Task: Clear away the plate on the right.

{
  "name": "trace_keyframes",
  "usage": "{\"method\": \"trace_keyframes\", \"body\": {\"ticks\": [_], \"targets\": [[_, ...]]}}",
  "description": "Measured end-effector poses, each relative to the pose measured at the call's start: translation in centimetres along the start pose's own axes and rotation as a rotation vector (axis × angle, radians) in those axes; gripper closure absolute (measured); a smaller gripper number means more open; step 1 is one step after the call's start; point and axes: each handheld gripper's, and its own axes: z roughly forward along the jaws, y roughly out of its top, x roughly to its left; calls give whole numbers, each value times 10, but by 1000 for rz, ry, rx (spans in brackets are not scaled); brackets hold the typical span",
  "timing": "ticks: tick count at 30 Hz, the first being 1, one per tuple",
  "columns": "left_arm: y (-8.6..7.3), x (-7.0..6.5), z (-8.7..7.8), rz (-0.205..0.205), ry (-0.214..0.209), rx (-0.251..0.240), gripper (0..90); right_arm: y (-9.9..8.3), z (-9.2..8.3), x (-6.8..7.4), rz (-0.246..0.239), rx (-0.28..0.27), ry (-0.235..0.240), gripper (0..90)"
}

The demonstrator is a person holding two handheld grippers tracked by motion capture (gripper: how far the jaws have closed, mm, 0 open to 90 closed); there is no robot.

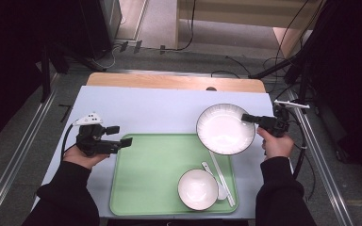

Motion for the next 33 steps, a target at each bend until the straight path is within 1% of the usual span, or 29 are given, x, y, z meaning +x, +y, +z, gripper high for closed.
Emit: {"method": "trace_keyframes", "body": {"ticks": [2, 4, 6, 7, 9, 12, 14, 15, 16, 17, 18, 21, 22, 26, 33], "targets": [[2, -1, 2, 3, -1, -7, 234, 1, 6, 5, -1, 5, 11, 830], [4, -3, 3, 15, 3, -10, 265, 2, 11, 11, -9, 10, 19, 829], [6, -5, 6, 10, 2, -4, 279, 3, 18, 18, -15, 22, 23, 829], [7, -6, 7, 16, 0, 0, 283, 4, 21, 20, -15, 27, 24, 829], [9, -7, 10, 12, 0, 6, 288, 4, 27, 26, -26, 36, 26, 829], [11, -10, 13, 1, -6, -2, 299, 4, 37, 34, -31, 49, 42, 829], [13, -11, 15, 3, -9, -4, 301, 3, 43, 38, -34, 56, 51, 829], [13, -12, 16, 1, -4, -9, 303, 2, 46, 41, -34, 59, 53, 829], [13, -12, 17, 13, 2, -8, 304, 2, 48, 43, -36, 63, 56, 829], [14, -14, 18, 13, 8, -12, 307, 1, 51, 45, -40, 69, 60, 828], [14, -14, 20, 14, 2, -14, 314, 0, 54, 48, -45, 73, 63, 829], [16, -16, 24, 3, 8, -3, 336, -2, 62, 54, -58, 85, 77, 828], [17, -17, 26, -4, 11, -1, 344, -3, 64, 56, -57, 87, 76, 828], [20, -21, 32, -20, 8, -8, 372, -6, 73, 64, -60, 99, 88, 826], [24, -26, 44, -57, 12, -5, 410, -10, 89, 77, -74, 120, 111, 826]]}}
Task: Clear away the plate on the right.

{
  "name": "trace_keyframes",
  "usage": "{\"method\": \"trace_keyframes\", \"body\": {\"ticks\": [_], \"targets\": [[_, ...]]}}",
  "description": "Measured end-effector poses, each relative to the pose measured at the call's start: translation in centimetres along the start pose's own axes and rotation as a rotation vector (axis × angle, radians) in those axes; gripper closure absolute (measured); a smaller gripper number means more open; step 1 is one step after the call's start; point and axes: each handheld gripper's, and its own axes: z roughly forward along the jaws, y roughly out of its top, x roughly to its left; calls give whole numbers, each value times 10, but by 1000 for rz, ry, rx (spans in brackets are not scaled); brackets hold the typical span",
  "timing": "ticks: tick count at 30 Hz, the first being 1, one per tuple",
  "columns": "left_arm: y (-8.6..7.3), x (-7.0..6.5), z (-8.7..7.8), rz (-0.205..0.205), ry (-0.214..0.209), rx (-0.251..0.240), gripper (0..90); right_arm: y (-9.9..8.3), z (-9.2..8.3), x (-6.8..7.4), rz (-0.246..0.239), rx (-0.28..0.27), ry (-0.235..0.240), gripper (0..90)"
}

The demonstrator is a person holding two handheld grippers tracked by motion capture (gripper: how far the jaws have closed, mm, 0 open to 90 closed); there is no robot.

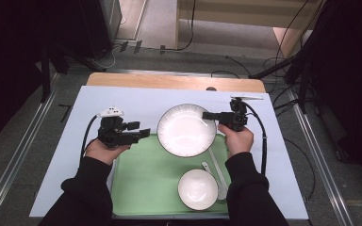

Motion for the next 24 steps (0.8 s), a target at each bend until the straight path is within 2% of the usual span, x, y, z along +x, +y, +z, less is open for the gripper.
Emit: {"method": "trace_keyframes", "body": {"ticks": [7, 14, 18, 19, 21, 24], "targets": [[1, -2, 12, -28, 19, 1, 468, -5, 14, 11, -1, 16, 20, 825], [0, 1, 17, -54, 53, -14, 623, -8, 23, 20, -5, 19, 53, 823], [0, 4, 23, -72, 33, -19, 683, -9, 29, 26, -12, 31, 80, 823], [-1, 5, 24, -74, 42, -18, 700, -10, 31, 28, -13, 37, 83, 823], [-1, 9, 25, -105, 41, -28, 723, -11, 33, 31, -10, 37, 82, 821], [-2, 16, 26, -180, 24, -47, 764, -12, 34, 33, -8, 26, 80, 815]]}}
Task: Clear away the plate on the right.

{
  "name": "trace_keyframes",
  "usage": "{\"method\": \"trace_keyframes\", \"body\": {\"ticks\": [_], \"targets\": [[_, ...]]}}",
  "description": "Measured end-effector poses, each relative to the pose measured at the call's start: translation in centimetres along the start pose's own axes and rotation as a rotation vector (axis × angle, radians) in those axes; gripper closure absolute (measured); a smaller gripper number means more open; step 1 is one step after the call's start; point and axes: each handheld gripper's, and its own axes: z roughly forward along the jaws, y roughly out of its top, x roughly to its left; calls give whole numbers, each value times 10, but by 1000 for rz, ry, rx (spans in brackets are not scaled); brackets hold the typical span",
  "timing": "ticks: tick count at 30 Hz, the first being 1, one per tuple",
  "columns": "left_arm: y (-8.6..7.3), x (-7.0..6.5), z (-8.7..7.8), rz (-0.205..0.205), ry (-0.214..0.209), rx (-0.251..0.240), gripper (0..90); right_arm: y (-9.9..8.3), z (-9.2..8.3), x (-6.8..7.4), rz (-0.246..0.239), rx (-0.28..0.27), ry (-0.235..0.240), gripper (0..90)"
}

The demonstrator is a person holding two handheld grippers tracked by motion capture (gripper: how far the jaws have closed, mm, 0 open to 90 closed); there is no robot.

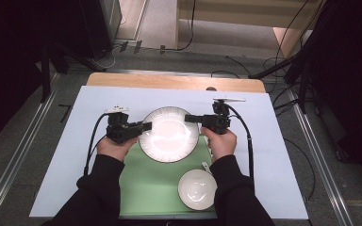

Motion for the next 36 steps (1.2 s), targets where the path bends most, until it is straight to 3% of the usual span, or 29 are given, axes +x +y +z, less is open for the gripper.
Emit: {"method": "trace_keyframes", "body": {"ticks": [2, 5, 10, 12, 15, 20, 24, 27, 29, 36], "targets": [[1, 4, -1, -48, -12, -15, 796, -1, 1, 2, -10, -5, -6, 814], [5, 10, -9, -116, -62, -69, 855, -3, 2, 2, -24, 0, 2, 823], [6, 13, -13, -120, -51, -49, 859, -6, 8, 7, -61, 26, -31, 836], [7, 17, -14, -176, -95, -36, 856, -6, 9, 6, -66, 39, -26, 835], [7, 22, -16, -196, -113, -19, 856, -7, 10, 10, -128, 42, -38, 826], [6, 30, -21, -223, -119, 2, 854, -7, 9, 16, -221, 50, -35, 703], [6, 36, -30, -227, -120, -1, 853, -6, -1, 17, -253, 42, -43, 641], [4, 40, -34, -227, -110, 10, 852, -5, -9, 13, -259, 21, -21, 583], [2, 42, -36, -219, -100, 21, 852, -6, -14, 10, -288, 1, -3, 579], [-6, 50, -40, -221, -97, 68, 849, -12, -33, -4, -337, -24, -26, 538]]}}
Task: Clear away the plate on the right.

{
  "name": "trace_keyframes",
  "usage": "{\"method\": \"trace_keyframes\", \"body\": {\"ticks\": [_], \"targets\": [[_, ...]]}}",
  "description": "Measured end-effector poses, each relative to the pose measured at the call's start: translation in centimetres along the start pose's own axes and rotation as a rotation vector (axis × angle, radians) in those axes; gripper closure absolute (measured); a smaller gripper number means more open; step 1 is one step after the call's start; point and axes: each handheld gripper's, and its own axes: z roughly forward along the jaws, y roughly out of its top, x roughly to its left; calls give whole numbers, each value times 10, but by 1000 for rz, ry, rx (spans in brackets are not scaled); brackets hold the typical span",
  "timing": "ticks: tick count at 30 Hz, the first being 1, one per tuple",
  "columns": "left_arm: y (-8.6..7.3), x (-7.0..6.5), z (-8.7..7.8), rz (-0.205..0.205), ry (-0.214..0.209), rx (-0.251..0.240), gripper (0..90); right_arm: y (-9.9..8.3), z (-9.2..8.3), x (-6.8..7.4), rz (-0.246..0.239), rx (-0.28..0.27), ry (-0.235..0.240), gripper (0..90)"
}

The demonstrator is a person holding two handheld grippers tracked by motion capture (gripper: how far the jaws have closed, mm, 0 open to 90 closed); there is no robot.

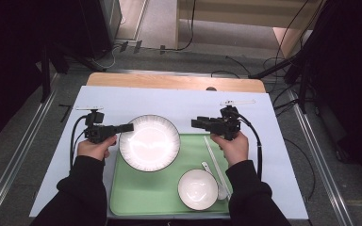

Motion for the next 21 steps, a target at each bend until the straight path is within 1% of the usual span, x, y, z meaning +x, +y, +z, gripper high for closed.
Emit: {"method": "trace_keyframes", "body": {"ticks": [1, 2, 4, 5, 7, 8, 12, 13, 14, 16, 17, 18, 19, 20, 21], "targets": [[0, 1, -1, 3, -1, 4, 849, -2, -2, -2, -5, -1, -7, 525], [-1, 1, -1, 10, 6, 7, 848, -4, -5, -4, -13, -1, -10, 523], [-4, 3, -3, 25, 14, 1, 846, -8, -10, -8, -20, -6, -18, 501], [-5, 4, -3, 21, 18, -5, 846, -10, -13, -10, -19, -9, -22, 496], [-9, 7, -3, 7, 21, 1, 846, -14, -19, -13, -20, -13, -38, 491], [-11, 8, -3, 7, 19, 6, 847, -17, -21, -14, -24, -16, -49, 490], [-14, 8, -1, 36, 38, 30, 843, -27, -31, -21, -16, -21, -73, 487], [-16, 10, 1, 32, 28, 39, 841, -30, -34, -22, -15, -22, -76, 484], [-17, 12, 2, 18, 9, 47, 838, -32, -36, -23, -16, -23, -79, 482], [-20, 16, 7, -4, -9, 76, 839, -36, -39, -24, -23, -19, -84, 477], [-21, 17, 9, -7, -10, 89, 839, -38, -41, -25, -25, -18, -84, 466], [-21, 18, 11, -5, -7, 96, 839, -41, -42, -26, -39, -25, -84, 462], [-22, 17, 12, -2, -2, 96, 838, -44, -44, -27, -50, -29, -86, 461], [-22, 18, 14, 4, 1, 100, 835, -46, -45, -27, -50, -31, -88, 459], [-23, 18, 15, 1, -2, 99, 832, -48, -47, -29, -53, -26, -93, 452]]}}
